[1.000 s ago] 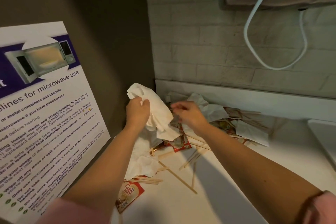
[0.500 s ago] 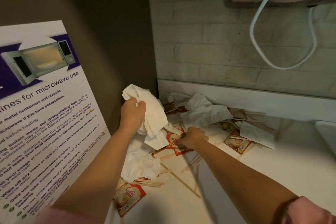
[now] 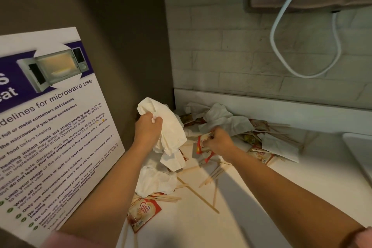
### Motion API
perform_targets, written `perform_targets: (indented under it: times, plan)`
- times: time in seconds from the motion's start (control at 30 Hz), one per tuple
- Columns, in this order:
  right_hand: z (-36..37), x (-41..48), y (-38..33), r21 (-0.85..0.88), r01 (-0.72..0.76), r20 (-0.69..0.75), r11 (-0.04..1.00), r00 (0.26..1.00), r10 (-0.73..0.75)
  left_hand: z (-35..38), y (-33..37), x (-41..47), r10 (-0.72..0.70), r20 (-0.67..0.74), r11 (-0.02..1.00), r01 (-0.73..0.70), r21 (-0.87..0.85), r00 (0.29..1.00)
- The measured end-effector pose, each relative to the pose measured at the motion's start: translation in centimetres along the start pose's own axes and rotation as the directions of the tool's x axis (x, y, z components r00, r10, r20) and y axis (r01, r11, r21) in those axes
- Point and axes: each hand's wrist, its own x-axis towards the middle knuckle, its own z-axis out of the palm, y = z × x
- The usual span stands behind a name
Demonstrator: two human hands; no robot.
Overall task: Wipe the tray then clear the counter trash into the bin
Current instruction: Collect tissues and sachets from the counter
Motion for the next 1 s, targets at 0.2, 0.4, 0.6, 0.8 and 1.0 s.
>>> perform_targets:
  times: [0.2,0.4,0.6,0.8,1.0]
  plan:
    - [-3.3,-1.5,-0.4,0.066,0.11,-0.023,0.992,0.994,-0.109,-0.1,0.8,-1.7,0.021,0.015,1.0,-0.021,0.01,1.0]
    - [-6.0,-3.7,-0.9,0.218,0.103,0.057,0.971,0.991,-0.118,0.3,1.8,-3.7,0.048,-0.022,0.999,-0.047,0.022,0.999]
    - [-8.7,-5.1,-1.8,0.542,0.197,-0.094,0.817,0.98,-0.174,1.3,2.6,-5.5,0.05,-0.001,0.999,-0.05,-0.001,0.999]
    - [-9.5,-7.3,-1.9,0.878,0.225,-0.109,0.423,0.954,-0.28,3.8,3.2,-8.1,0.047,0.08,0.996,-0.041,-0.08,0.996]
    - [-8.1,-8.2,1.0,0.87,0.088,0.021,0.485,0.976,-0.216,5.6,3.9,-10.1,-0.05,0.132,0.938,0.092,-0.335,0.99]
